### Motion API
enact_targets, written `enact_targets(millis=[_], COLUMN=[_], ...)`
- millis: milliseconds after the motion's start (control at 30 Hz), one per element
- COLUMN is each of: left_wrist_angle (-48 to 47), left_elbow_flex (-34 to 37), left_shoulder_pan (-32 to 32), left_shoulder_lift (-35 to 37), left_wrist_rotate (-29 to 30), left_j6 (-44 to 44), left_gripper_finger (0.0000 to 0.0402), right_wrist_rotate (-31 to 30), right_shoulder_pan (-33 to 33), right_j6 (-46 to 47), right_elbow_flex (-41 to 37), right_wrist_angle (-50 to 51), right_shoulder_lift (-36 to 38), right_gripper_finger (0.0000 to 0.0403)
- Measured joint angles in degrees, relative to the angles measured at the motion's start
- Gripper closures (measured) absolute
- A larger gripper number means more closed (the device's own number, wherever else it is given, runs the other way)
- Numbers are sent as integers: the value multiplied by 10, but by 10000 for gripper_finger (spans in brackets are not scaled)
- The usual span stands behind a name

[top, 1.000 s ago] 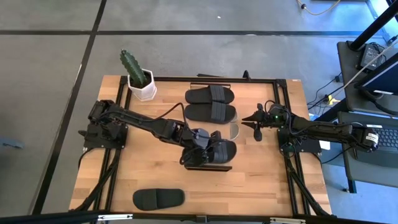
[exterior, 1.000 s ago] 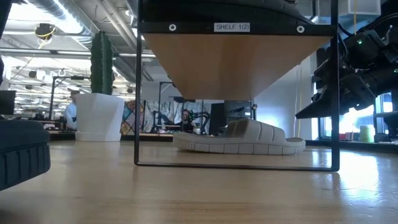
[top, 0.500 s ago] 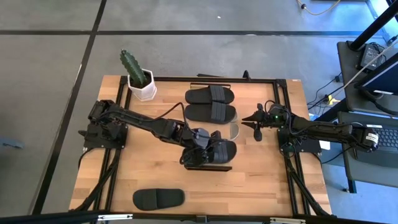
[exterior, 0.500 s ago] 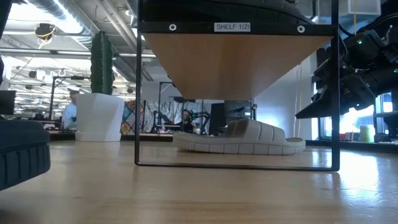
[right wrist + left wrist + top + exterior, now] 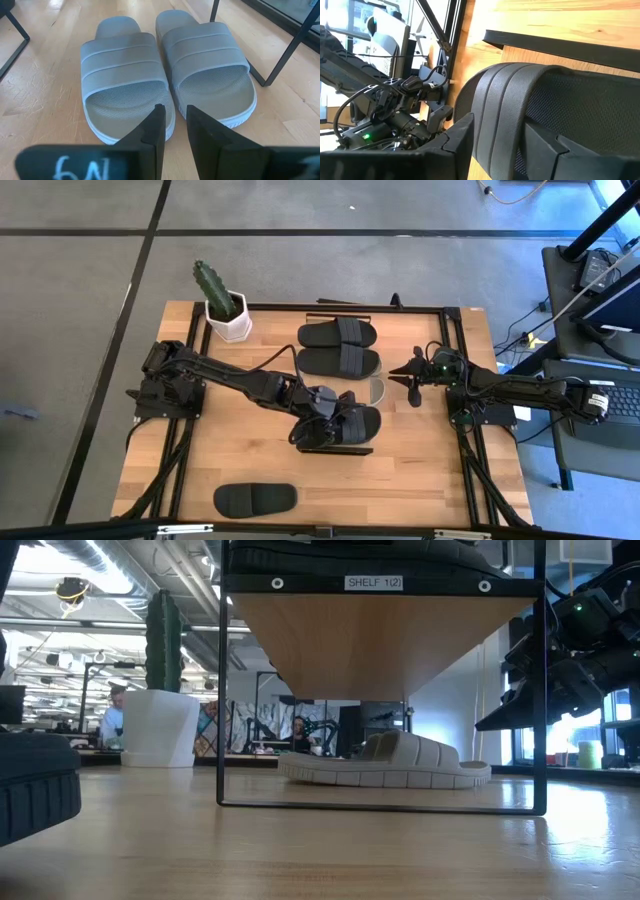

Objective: Pick and place slides into the shelf
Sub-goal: Put the black slipper on the shelf

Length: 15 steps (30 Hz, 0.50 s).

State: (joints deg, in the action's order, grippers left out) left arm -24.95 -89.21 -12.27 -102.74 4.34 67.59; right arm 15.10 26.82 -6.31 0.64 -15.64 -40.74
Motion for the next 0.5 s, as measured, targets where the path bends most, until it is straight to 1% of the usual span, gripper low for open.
enact_targets(millis=[400,500], left_wrist_angle=[0,-1], left_elbow_flex=[0,0], left_shoulder_pan=[-10,-16], left_shoulder_lift=[0,0], left_wrist_rotate=[-10,-11], left_j6=[5,25], left_gripper_finger=[262,262], right_wrist_rotate=[0,0], right_shoulder_pan=[0,0], right_j6=[0,0], right_elbow_flex=[0,0], right_wrist_angle=[0,0], right_shoulder_lift=[0,0], right_gripper_finger=[323,323])
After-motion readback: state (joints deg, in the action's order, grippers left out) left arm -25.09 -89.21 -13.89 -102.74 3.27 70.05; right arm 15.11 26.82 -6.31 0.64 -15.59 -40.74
